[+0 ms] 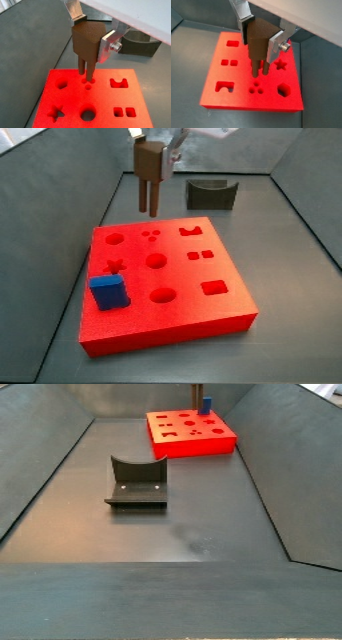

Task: Pick up the 3 prong object. Move up. Place the 3 prong object on the fixture. Regrasp the 3 prong object. Move to above the board. Insert the 3 prong object.
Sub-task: Insert the 3 prong object.

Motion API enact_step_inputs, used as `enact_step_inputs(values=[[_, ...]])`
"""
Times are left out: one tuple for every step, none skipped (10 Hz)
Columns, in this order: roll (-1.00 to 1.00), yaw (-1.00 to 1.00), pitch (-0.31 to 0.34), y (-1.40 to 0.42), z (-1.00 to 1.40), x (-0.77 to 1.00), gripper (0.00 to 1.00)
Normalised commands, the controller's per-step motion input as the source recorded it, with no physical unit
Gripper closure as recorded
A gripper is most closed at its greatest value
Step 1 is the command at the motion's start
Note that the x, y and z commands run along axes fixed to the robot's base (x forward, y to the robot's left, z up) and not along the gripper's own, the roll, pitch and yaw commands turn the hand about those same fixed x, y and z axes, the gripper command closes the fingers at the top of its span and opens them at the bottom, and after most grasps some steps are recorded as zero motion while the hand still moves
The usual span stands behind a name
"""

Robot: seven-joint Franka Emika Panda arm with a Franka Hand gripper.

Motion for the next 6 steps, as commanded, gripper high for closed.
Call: enact_step_inputs(values=[[-0.07, -0.14, 0.000, 0.30, -0.48, -0.25, 1.00], [-0.17, -0.16, 0.003, 0.37, -0.45, 0.11, 1.00], [-0.16, -0.17, 0.000, 0.23, -0.32, 0.12, 1.00], [0.00, 0.00, -0.021, 0.00, -0.09, 0.00, 1.00], [-0.02, -0.04, -0.043, 0.00, -0.23, 0.00, 1.00], [-0.02, -0.28, -0.043, -0.09, -0.27, 0.14, 1.00]])
